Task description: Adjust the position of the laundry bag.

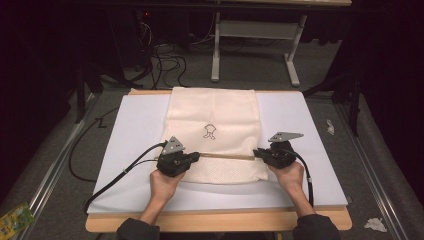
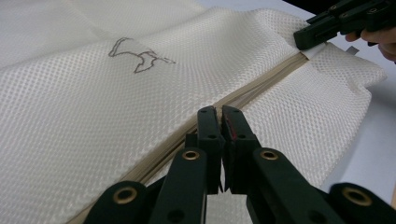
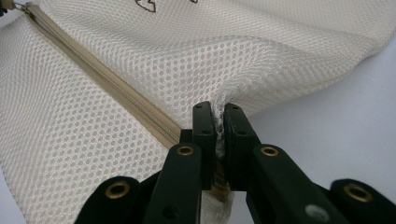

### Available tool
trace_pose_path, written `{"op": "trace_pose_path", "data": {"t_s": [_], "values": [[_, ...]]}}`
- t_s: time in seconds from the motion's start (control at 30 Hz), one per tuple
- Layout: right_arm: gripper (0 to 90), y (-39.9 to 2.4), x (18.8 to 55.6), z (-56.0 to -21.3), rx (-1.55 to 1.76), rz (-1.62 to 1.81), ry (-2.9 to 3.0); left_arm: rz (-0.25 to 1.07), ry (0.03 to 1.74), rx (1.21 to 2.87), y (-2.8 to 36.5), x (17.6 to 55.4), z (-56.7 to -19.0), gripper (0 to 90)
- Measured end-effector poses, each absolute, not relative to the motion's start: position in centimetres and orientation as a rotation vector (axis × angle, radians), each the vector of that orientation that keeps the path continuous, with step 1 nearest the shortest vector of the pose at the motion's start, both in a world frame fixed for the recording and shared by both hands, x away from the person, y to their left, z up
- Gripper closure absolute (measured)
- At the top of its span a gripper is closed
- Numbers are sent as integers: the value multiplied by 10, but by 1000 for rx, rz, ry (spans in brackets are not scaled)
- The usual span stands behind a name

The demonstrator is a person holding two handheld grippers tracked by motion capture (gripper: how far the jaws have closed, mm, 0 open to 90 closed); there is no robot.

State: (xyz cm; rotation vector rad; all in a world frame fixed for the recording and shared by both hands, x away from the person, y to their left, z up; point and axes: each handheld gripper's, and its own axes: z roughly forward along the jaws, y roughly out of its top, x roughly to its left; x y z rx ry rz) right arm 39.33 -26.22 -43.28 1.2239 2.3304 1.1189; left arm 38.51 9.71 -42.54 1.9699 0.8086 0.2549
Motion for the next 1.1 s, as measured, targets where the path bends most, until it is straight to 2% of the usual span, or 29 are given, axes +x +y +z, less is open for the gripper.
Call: {"op": "trace_pose_path", "data": {"t_s": [1.1], "values": [[862, -264, 394, -434, 1226, 1111, 2328, 294, 891, 1920, 134, 382, -426, 873]]}}
